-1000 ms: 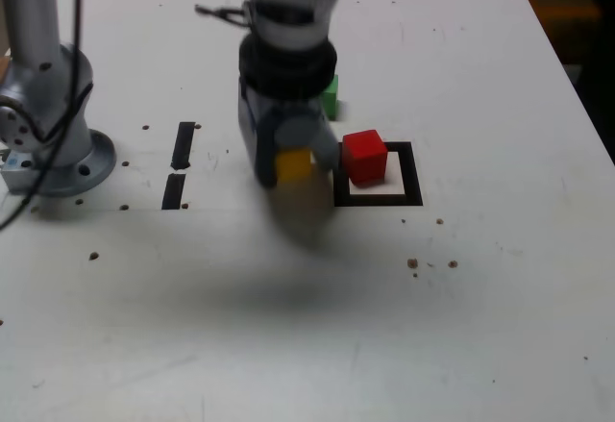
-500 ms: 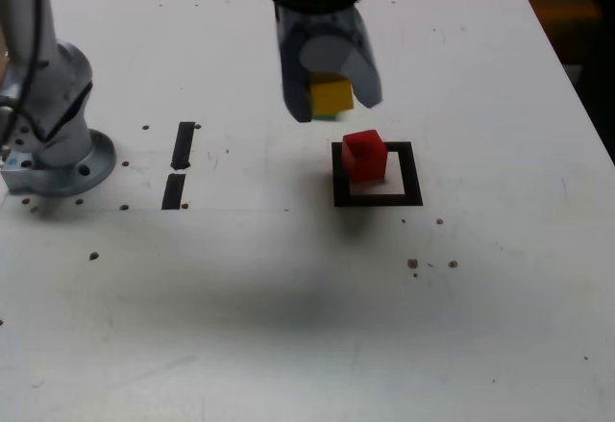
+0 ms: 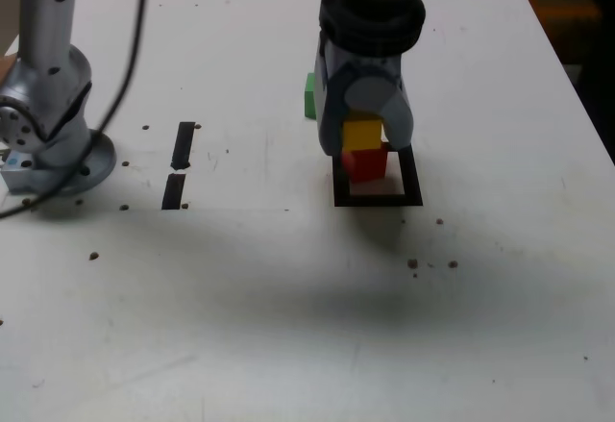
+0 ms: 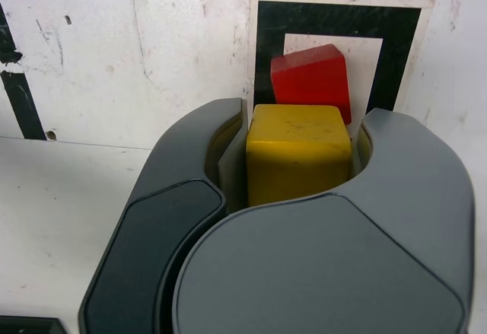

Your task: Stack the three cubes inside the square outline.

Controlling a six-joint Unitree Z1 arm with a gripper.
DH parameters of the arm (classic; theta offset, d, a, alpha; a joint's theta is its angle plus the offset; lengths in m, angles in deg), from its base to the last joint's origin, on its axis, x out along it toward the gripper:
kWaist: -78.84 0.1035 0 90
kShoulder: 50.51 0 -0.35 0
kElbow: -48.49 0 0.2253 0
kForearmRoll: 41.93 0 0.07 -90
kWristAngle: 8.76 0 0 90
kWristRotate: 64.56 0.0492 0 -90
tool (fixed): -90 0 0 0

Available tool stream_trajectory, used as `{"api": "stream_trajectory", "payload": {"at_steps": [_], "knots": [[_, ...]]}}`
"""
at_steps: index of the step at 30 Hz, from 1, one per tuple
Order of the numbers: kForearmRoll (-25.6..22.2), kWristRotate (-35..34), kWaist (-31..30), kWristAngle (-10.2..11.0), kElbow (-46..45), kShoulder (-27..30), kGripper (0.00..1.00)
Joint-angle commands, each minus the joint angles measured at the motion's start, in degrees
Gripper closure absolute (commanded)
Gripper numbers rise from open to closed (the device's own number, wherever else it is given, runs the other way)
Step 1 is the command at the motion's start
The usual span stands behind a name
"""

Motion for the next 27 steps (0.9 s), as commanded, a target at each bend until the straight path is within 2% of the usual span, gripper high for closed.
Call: {"api": "stream_trajectory", "payload": {"at_steps": [1,20,22,24,27], "knots": [[-0.08,-0.11,0.13,0.13,0.28,-0.02,0.75],[0.77,1.3,2.07,0.74,1.55,-3.6,0.72],[0.73,1.38,2.09,0.66,1.6,-3.67,0.69],[0.66,1.52,2.11,0.52,1.67,-3.76,0.6],[0.57,1.8,2.14,0.43,1.71,-3.76,0.37]]}}
